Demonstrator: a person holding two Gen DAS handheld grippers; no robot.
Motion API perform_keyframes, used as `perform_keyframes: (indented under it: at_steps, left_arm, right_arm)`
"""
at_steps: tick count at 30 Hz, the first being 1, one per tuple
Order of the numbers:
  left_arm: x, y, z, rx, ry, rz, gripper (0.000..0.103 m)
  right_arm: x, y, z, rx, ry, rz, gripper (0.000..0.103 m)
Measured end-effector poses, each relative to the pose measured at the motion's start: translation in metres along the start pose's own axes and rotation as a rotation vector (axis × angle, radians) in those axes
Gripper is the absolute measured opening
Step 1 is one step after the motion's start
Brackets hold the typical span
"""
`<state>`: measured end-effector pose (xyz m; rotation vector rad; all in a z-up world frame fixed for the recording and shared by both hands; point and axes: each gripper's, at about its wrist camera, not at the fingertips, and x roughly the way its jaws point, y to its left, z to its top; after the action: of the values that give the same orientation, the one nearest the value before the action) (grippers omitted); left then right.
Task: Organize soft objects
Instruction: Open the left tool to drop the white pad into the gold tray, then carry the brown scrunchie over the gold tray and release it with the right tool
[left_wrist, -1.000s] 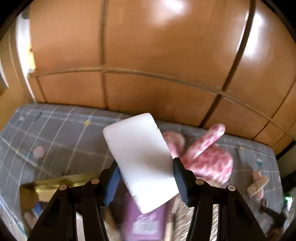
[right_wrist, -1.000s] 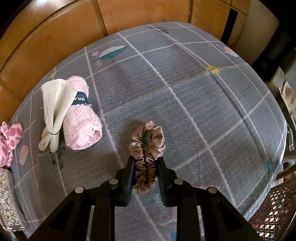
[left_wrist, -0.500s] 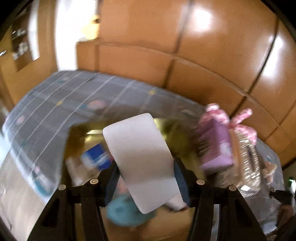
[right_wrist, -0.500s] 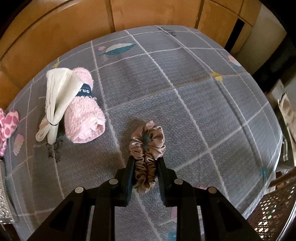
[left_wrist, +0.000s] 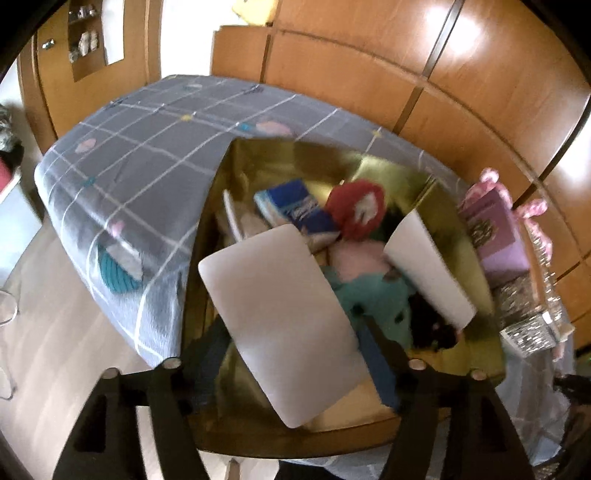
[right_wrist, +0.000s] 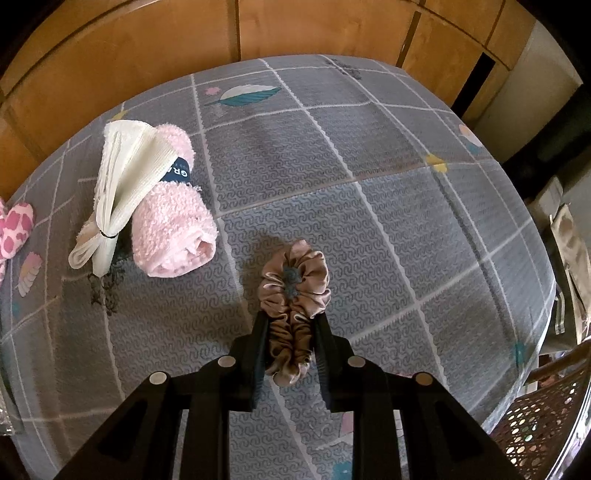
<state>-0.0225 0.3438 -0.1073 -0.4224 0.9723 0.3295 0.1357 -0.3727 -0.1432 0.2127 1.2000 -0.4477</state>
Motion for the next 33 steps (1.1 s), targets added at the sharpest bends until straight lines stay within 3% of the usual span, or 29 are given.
perform_keyframes:
  at_steps: [2,8,17,22,24,28,33]
  left_arm:
    - [0.005,-0.001,-0.006,0.0,0.011,0.017,0.078]
    - [-0.001,-0.005,-0.011,-0.026,-0.025,0.05,0.099]
    - [-0.03,-0.018,-0.01,-0.017,-0.153,0.14,0.1]
    - [-0.046,-0.036,-0.005,0.029,-0.225,0.14,0.1]
    - [-0.049,-0.042,-0.004,0.049,-0.235,0.128,0.1]
    - [-0.049,-0.055,-0.007,0.066,-0.224,0.053,0.1]
    - [-0.045,-0.073,-0.011,0.127,-0.223,0.042,0.1]
  right_arm:
    - [0.001,0.0,0.0,0.0,0.0,0.0,0.022]
    - [0.001,0.0,-0.001,0.004,0.001,0.005,0.022]
    - [0.0,-0.006,0.001,0.026,-0.001,0.026,0.021]
    - [-0.007,-0.015,0.002,0.068,-0.039,0.093,0.019]
    - [-0.013,-0.022,0.003,0.104,-0.063,0.164,0.019]
    - [-0.019,-0.033,0.002,0.162,-0.085,0.275,0.019]
    - [-0.018,-0.036,0.004,0.185,-0.069,0.364,0.019]
